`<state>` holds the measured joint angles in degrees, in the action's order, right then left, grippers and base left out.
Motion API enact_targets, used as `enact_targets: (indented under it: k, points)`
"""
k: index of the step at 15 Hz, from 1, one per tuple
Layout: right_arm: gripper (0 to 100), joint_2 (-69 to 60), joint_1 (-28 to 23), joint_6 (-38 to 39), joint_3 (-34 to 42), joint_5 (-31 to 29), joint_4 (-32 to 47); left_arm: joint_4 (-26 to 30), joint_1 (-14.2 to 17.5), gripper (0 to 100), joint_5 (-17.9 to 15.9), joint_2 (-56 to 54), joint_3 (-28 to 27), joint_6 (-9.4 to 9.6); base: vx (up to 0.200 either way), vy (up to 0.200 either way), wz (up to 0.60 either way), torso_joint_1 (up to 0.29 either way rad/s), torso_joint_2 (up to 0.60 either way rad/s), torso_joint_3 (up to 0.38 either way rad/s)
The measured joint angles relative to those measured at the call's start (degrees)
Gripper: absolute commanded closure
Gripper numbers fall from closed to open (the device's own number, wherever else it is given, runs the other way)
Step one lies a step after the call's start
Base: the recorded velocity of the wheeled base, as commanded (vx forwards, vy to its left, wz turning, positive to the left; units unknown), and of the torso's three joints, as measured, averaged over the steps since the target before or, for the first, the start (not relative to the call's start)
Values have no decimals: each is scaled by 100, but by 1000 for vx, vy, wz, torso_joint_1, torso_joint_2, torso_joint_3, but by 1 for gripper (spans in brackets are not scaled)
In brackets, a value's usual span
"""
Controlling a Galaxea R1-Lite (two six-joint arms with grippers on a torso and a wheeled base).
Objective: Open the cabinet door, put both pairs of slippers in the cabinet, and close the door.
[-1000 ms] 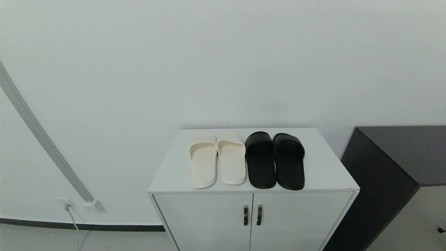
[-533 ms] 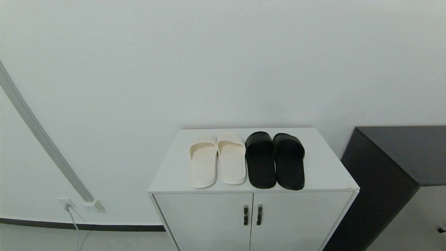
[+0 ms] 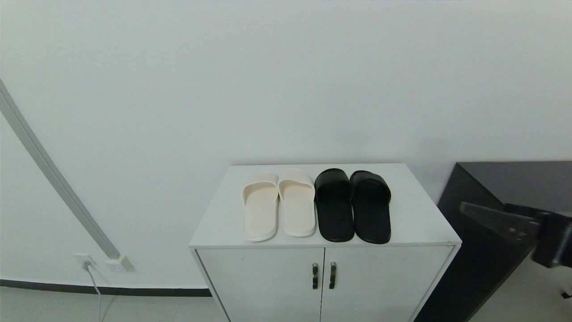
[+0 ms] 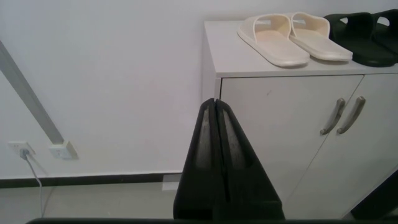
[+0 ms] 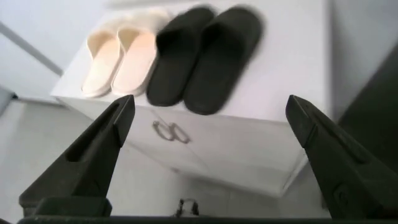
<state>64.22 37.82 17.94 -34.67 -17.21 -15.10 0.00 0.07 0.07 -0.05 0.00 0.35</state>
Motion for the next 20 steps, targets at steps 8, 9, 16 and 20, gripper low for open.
enact_targets:
  k: [8,9,16,20]
  points:
    - [0,3296,757,269,-1176,-1593,-1883,0,-2,100,-2,0,0,-9,0,0,0,0,0,0]
    - [0,3644,739,263,-1381,-1736,-1970,2,2,100,0,0,0,-9,0,0,0,0,0,0]
    - [0,5125,378,-21,-2478,-2029,-2094,0,-2,100,0,0,0,-9,0,0,0,0,0,0]
    - [0,5593,168,-624,-2792,-1848,-2658,0,2,100,0,0,-2,-11,0,0,0,0,0,0]
